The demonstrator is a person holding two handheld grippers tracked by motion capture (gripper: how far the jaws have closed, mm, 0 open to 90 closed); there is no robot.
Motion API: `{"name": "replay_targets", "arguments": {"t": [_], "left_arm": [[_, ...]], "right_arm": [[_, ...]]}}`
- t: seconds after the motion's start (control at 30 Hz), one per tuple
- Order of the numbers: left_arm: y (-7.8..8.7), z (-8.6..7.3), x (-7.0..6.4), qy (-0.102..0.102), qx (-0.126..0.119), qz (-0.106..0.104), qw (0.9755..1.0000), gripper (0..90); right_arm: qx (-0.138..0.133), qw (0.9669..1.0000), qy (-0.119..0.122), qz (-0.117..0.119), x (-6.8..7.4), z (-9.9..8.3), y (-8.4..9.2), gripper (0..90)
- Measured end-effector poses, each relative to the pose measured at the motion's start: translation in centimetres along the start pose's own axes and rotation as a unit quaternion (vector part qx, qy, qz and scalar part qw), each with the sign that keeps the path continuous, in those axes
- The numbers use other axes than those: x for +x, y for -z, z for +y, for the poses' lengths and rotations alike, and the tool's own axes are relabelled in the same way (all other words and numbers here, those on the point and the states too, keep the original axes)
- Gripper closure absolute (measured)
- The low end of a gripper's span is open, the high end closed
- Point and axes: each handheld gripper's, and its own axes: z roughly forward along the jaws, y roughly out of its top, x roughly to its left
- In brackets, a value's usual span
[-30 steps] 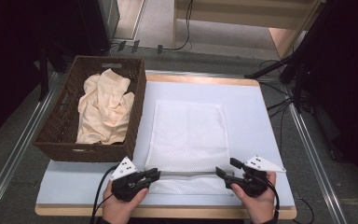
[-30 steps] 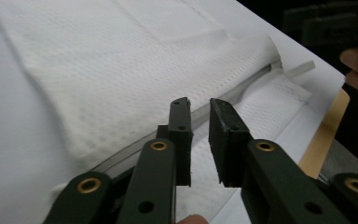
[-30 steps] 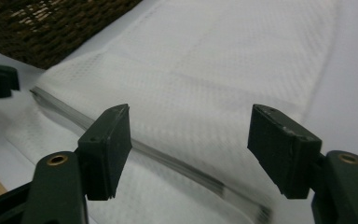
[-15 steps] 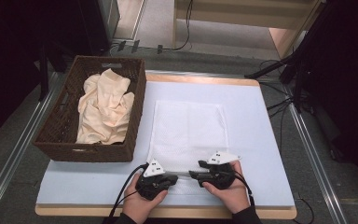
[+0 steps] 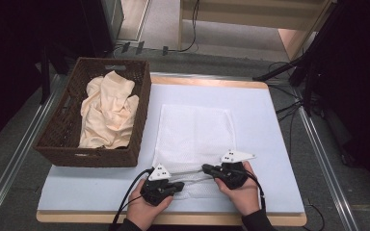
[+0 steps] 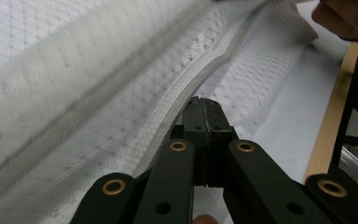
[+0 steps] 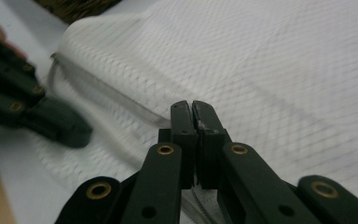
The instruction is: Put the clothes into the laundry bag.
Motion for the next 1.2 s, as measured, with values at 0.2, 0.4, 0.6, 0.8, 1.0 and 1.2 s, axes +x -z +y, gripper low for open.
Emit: {"name": "replay_targets", "arguments": {"t": [0.2, 0.4, 0.6, 0.8, 1.0, 1.2], "left_arm": [[0.1, -0.2, 0.0, 0.003, 0.0, -0.008, 1.0, 90.0], [0.1, -0.2, 0.1, 0.004, 0.0, -0.009, 0.9999, 90.0], [0.1, -0.1, 0.2, 0.004, 0.001, -0.013, 0.9999, 90.0], [0.1, -0.2, 0.1, 0.003, 0.0, -0.011, 0.9999, 90.0], [0.1, -0.2, 0.1, 0.003, -0.002, -0.01, 0.9999, 90.0], [0.1, -0.3, 0.0, 0.004, -0.004, -0.008, 1.0, 90.0]], "right_arm": [[-0.014, 0.9964, -0.046, -0.07, -2.0, 1.0, -1.1, 89.6], [0.023, 0.9959, -0.07, -0.052, -3.6, 0.3, -2.5, 78.5], [-0.014, 0.9983, -0.056, -0.013, -3.0, 0.4, -1.1, 44.3], [0.022, 0.9983, -0.019, -0.05, -2.3, -0.3, -2.2, 43.8], [0.033, 0.9973, 0.012, -0.064, -1.5, -0.3, -2.5, 37.5], [0.036, 0.9929, 0.049, -0.102, -0.5, -0.4, -2.8, 44.9]]}}
